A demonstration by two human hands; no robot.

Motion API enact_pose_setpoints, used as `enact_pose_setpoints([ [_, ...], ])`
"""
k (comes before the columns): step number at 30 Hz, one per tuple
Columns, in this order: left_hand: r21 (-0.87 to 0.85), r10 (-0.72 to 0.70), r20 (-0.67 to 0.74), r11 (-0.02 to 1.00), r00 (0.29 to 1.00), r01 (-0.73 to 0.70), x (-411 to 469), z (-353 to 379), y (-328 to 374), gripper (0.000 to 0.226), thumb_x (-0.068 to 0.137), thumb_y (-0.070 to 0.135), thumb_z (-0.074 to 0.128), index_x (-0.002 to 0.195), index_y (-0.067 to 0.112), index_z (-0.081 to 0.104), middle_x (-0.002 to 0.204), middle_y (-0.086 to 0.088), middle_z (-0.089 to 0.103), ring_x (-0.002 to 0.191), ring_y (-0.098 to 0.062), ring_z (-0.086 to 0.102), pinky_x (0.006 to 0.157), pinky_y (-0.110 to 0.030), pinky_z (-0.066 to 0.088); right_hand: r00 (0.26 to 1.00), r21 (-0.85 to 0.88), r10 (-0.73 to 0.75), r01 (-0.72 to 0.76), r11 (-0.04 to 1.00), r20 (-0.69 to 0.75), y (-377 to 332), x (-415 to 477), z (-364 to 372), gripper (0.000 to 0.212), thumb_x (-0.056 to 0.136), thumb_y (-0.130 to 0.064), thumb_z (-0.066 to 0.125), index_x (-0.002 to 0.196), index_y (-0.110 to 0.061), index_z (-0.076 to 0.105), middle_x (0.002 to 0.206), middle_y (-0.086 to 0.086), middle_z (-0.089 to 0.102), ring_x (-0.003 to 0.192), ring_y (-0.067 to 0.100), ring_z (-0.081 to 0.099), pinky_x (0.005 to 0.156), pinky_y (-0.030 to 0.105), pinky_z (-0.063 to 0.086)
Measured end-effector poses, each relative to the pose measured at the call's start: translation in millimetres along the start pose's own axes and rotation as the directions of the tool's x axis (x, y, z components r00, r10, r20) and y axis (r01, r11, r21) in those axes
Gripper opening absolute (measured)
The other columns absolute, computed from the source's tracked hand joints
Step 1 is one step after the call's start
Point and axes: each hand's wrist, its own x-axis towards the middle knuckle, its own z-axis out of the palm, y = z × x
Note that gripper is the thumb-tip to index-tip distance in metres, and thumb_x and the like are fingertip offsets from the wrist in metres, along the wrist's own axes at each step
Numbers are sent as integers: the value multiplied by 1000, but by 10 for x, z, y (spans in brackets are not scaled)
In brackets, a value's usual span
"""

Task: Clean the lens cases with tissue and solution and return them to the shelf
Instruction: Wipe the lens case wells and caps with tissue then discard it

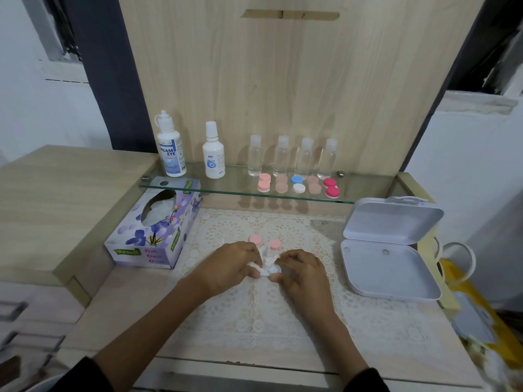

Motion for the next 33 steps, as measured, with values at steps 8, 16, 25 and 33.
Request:
enact_pose_setpoints([
  [8,-572,-347,-93,786,933,236,-109,34,-74,8,75,31,73,75,28,66,74,20,66,72,3,57,65,-11,40,1000,80,1,-3,997,25,27,4,0,26,75,-44,64,98,-35,74,102,-20,63,101,7,54,93,38,41],
  [16,-903,-281,353,147,893,403,-124,-79,59,36,85,18,58,116,1,61,100,-15,67,81,-23,63,62,-30,54,998,215,-58,63,975,-28,6,10,-34,19,84,-40,61,99,-36,73,93,-22,70,90,4,62,84,44,45],
  [25,-901,-310,388,70,868,428,-117,-50,103,24,91,11,53,113,11,62,102,-7,70,89,-15,66,74,-28,56,997,213,-69,75,974,-36,26,-2,-4,27,81,-40,56,102,-33,73,86,-21,69,85,3,60,86,45,43],
  [33,-891,-426,338,142,839,431,-96,-14,116,19,91,7,58,107,7,66,90,-7,72,75,-13,66,60,-23,53,997,199,-72,75,977,-27,71,14,-1,31,83,-46,54,104,-33,73,85,-19,68,85,6,61,84,43,44],
])
